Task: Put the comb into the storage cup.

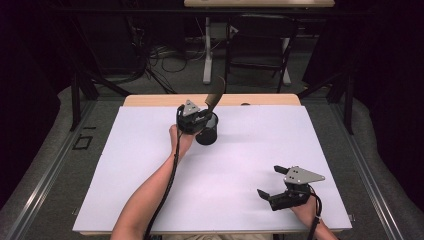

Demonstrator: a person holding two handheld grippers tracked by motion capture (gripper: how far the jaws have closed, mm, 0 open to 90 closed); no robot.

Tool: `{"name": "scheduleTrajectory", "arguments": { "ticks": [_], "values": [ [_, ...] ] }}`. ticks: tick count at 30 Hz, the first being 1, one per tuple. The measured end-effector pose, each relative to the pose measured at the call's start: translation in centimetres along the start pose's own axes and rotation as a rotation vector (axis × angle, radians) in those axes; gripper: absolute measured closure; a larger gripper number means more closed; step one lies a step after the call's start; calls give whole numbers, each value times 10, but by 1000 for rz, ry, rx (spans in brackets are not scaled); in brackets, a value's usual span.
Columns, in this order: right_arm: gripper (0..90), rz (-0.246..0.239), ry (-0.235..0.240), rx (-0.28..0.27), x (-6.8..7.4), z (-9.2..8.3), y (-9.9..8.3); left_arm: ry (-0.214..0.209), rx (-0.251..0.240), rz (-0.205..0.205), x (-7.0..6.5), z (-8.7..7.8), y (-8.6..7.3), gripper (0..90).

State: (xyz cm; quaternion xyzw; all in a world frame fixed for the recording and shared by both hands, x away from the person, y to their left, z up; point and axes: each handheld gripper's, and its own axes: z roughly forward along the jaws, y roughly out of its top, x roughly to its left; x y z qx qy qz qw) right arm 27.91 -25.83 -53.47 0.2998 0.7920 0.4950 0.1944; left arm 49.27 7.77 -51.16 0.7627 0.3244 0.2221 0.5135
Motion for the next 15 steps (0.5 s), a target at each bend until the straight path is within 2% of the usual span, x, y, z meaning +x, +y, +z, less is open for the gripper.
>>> {"name": "scheduleTrajectory", "arguments": {
  "ticks": [13, 15],
  "values": [
    [0, -2, -1, 1, -1, -1, 0, 8, 11, -8, -1, 1, -4, 720],
    [0, -2, 1, 5, -1, -1, 0, 16, 16, 3, -2, 1, -4, 719]
  ]
}}
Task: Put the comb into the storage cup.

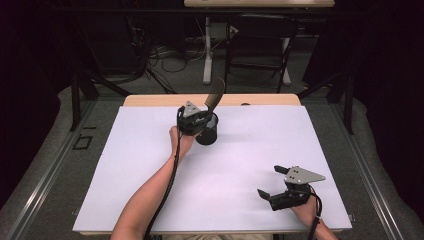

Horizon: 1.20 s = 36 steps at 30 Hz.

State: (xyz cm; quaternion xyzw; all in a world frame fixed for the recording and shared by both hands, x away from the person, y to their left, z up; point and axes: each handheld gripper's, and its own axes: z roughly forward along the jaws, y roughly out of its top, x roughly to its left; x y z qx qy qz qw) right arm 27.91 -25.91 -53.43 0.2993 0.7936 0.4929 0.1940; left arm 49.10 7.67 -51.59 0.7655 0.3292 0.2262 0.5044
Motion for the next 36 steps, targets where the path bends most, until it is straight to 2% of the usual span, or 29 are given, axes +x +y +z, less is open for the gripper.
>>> {"name": "scheduleTrajectory", "arguments": {
  "ticks": [3, 5, 6, 7, 8, 9, 10, 13, 18, 21, 24, 36],
  "values": [
    [0, 0, 0, -7, 0, 0, 0, -1, -17, -1, -2, -3, 0, 704],
    [0, -1, -1, -14, 0, 1, 0, -6, -21, 11, -3, -5, 1, 656],
    [0, 0, 0, -6, 0, 0, 0, -12, -21, 15, -4, -6, 1, 606],
    [0, 0, 0, -6, 0, 0, 0, -3, -14, 25, -5, -8, 2, 606],
    [0, 0, -1, -4, 0, 0, 0, -4, -14, 26, -6, -9, 3, 569],
    [0, -1, 0, -5, 0, 0, 0, -14, -20, 21, -6, -10, 4, 538],
    [0, 5, 1, -7, 1, 0, 0, -3, -17, 21, -6, -12, 5, 499],
    [0, 1, 0, -7, 0, 1, 0, -8, -20, 16, -7, -16, 8, 399],
    [0, 2, 1, -3, 0, 1, 0, -31, 8, 25, -8, -23, 13, 296],
    [0, 7, 0, -4, 1, 0, 0, -37, 36, 27, -8, -25, 14, 202],
    [0, -1, -1, -8, 1, 0, 0, -44, 47, 21, -8, -30, 16, 158],
    [0, 2, -1, -7, 1, 0, 1, -46, 88, 50, -9, -48, 25, 39]
  ]
}}
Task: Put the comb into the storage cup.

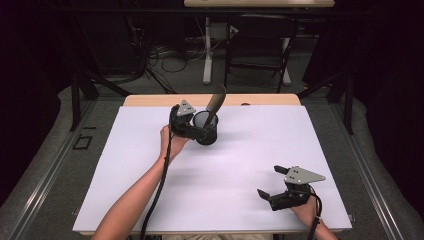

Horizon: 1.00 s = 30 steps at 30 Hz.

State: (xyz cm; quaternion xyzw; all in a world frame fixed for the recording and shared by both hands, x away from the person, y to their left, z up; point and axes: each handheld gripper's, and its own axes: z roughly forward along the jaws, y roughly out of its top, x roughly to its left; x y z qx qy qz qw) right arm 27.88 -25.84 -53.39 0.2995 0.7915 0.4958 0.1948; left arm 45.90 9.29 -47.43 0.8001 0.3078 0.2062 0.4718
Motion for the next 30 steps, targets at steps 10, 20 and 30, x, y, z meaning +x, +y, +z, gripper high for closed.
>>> {"name": "scheduleTrajectory", "arguments": {
  "ticks": [10, 20, 30],
  "values": [
    [0, 4, 0, -3, -1, 0, 0, 5, 24, 8, -1, -14, 2, 2],
    [0, 4, 0, -3, 0, 1, 0, 15, 48, 12, -1, -29, -6, 1],
    [0, 4, 1, 0, 0, 1, 0, 28, 62, 15, -3, -42, -13, 0]
  ]
}}
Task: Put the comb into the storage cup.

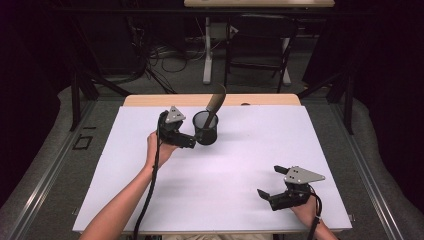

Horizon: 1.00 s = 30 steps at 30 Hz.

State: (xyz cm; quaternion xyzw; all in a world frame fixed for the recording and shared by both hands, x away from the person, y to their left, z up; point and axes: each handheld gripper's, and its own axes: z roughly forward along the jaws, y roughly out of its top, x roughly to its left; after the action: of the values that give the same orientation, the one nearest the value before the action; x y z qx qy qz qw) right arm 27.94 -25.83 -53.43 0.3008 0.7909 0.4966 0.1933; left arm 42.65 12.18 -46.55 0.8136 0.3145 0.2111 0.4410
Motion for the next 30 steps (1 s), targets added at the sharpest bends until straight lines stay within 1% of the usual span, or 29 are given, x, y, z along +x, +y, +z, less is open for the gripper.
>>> {"name": "scheduleTrajectory", "arguments": {
  "ticks": [2, 5, 7, 8, 14, 20, 25, 28, 30],
  "values": [
    [0, 0, 0, 0, 0, 0, 0, -2, -3, -8, -1, -3, -2, 0],
    [0, 1, -1, 1, 0, 0, 0, 6, -1, 0, -3, -7, -5, 0],
    [0, -3, -1, 4, 0, -1, 0, 10, -1, -3, -4, -9, -6, 0],
    [0, 0, -1, 1, 1, -2, 1, 6, 1, -1, -3, -12, -7, 0],
    [0, 3, -2, 4, 0, -1, 0, 10, -9, 4, -8, -22, -8, 0],
    [0, 4, -2, 8, 0, -1, 0, 0, -4, -10, -10, -26, -16, 0],
    [0, 8, 4, 10, 0, 0, 0, 10, -4, -9, -11, -32, -22, 0],
    [0, 8, 4, 12, 0, 0, 0, 9, -5, -22, -10, -36, -25, 0],
    [0, 9, 3, 13, 0, 0, 0, 15, -3, -20, -11, -39, -28, 0]
  ]
}}
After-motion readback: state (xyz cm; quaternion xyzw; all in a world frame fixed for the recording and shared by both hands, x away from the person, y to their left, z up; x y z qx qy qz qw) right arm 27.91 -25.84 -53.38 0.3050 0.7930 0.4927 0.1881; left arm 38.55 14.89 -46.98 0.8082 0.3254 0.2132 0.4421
